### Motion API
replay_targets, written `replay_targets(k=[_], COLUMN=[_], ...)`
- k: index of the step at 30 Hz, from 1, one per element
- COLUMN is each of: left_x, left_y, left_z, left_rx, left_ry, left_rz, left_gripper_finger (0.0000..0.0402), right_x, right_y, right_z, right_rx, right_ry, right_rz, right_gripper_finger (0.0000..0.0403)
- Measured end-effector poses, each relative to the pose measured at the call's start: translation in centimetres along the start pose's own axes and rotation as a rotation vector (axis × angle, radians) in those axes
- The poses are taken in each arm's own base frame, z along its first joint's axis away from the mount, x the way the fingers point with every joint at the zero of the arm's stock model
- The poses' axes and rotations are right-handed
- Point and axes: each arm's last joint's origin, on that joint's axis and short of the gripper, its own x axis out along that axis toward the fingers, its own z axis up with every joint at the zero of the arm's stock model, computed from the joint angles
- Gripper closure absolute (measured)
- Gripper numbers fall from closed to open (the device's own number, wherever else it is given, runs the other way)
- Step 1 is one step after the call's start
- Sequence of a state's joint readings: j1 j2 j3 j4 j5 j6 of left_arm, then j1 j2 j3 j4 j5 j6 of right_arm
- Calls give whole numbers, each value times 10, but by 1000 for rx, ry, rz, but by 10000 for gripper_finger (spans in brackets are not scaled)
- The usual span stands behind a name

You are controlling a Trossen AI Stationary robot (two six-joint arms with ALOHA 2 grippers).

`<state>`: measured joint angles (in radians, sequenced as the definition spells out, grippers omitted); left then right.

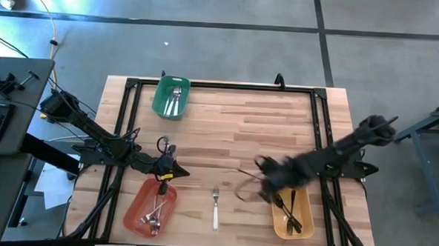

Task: Sort silverware by color (type)
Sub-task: Put the black fork into the yellow bin

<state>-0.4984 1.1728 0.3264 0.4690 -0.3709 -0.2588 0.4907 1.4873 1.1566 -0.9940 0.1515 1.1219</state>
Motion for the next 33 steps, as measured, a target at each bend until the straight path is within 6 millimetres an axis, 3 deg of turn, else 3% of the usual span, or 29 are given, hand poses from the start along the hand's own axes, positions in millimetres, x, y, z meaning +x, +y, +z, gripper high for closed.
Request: replay_targets(k=[5,9,14,18,33], left_x=[0,0,0,0,0], left_y=[0,1,1,1,1], left_z=[0,0,0,0,0], left_rx=[-1,-1,-2,-18,-28], left_ry=[-2,-5,-9,-9,-11], left_rz=[6,19,34,35,40], left_gripper_finger=[401,401,401,401,401], right_x=[-26,-35,-36,-31,-11], right_y=[-2,-2,-3,-2,15], right_z=[-61,-106,-144,-158,-161], right_rx=[133,241,350,387,407], right_ry=[-53,-30,-21,-25,41], right_rz=[3,-9,-40,-82,-81], right_gripper_finger=[403,403,403,403,403])
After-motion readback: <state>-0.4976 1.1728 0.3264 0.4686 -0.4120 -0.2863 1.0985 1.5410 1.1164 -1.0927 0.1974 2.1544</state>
